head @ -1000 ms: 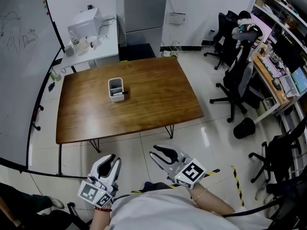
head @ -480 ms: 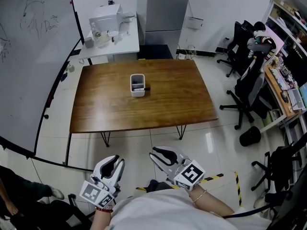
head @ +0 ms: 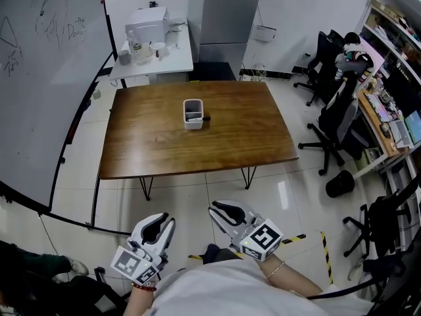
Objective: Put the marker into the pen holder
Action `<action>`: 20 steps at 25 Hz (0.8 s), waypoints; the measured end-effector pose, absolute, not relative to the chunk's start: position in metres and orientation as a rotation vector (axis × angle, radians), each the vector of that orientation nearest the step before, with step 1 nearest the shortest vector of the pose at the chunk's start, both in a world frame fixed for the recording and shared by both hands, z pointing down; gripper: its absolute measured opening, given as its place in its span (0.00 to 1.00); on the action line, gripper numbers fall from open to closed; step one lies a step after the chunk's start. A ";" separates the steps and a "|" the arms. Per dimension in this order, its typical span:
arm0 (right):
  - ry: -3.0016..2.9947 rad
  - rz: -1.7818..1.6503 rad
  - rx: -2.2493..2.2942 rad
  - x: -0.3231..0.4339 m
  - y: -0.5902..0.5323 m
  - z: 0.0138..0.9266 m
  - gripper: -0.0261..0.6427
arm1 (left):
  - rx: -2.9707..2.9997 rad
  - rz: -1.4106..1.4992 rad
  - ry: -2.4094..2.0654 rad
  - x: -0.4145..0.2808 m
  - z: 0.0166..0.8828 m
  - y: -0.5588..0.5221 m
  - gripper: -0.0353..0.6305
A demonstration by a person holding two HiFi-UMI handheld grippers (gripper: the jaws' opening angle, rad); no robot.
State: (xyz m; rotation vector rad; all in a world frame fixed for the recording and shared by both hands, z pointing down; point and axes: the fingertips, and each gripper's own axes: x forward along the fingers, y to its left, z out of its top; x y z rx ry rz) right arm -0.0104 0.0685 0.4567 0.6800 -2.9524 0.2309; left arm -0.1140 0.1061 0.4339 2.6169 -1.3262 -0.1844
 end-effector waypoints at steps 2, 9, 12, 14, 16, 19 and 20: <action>-2.947 0.232 0.701 -0.011 0.074 0.455 0.11 | 2.633 -0.191 -1.301 -0.113 0.431 0.111 0.14; -2.951 0.160 0.757 -0.014 0.100 0.443 0.11 | 2.688 -0.145 -1.217 -0.108 0.429 0.127 0.13; -2.949 0.134 0.799 -0.009 0.109 0.439 0.11 | 2.708 -0.133 -1.184 -0.103 0.427 0.135 0.14; -2.951 0.114 0.826 -0.004 0.112 0.436 0.11 | 2.719 -0.131 -1.162 -0.099 0.427 0.140 0.13; -2.964 0.099 0.838 -0.002 0.117 0.432 0.11 | 2.732 -0.129 -1.142 -0.094 0.427 0.146 0.13; -2.987 0.103 0.831 -0.007 0.126 0.423 0.11 | 2.737 -0.142 -1.134 -0.092 0.426 0.154 0.13; -2.992 0.104 0.828 -0.009 0.129 0.421 0.11 | 2.737 -0.150 -1.134 -0.093 0.425 0.156 0.14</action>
